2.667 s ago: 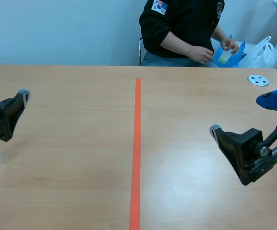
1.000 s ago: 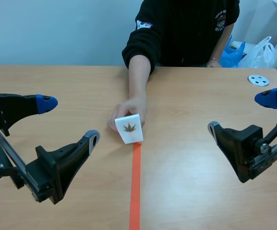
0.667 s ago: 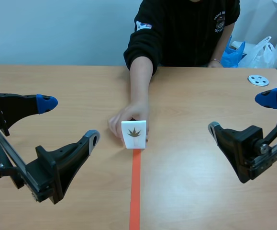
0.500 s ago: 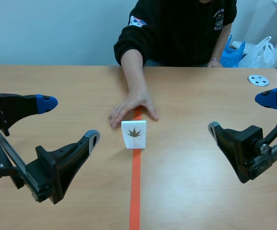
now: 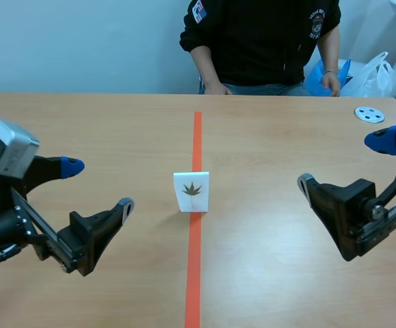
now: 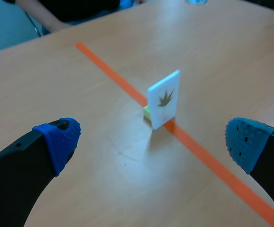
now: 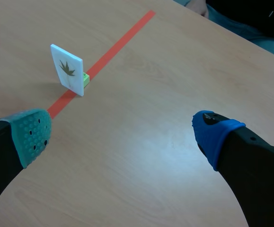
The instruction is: Sort the leaf by its shape. The table is split by an orange tape line. A compound leaf with several leaflets goes to the left side, a simple leaf with one blade goes to the right side. Return to the home posture when a red brick is placed on the table.
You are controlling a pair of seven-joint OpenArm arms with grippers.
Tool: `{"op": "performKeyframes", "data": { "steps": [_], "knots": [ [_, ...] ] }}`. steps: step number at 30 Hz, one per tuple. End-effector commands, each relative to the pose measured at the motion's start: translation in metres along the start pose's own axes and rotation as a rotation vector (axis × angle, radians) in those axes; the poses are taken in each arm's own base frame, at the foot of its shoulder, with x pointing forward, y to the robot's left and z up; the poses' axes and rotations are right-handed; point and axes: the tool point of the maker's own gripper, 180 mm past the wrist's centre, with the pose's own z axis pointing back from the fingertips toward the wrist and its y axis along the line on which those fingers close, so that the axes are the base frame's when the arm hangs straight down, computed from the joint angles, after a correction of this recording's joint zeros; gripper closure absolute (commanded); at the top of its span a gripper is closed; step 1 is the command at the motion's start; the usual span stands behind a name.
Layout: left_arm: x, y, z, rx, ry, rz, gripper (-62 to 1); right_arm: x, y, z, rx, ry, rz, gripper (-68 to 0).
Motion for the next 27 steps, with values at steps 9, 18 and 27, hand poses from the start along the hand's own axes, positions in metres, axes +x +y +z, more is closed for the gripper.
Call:
{"op": "performKeyframes", "data": {
  "steps": [9, 18, 27],
  "knots": [
    [-0.029, 0.003, -0.058, -0.068, 0.02, 0.025, -62.3, 0.008, -0.005, 0.0, -0.01, -0.026, 0.014, -61.7],
    [-0.042, -0.005, -0.104, -0.075, 0.033, 0.028, -62.3, 0.008, -0.005, 0.0, -0.011, -0.026, 0.014, -61.7],
    [-0.048, -0.018, -0.136, -0.077, 0.042, 0.039, -62.3, 0.008, -0.005, 0.0, -0.011, -0.026, 0.013, -61.7]
  ]
}}
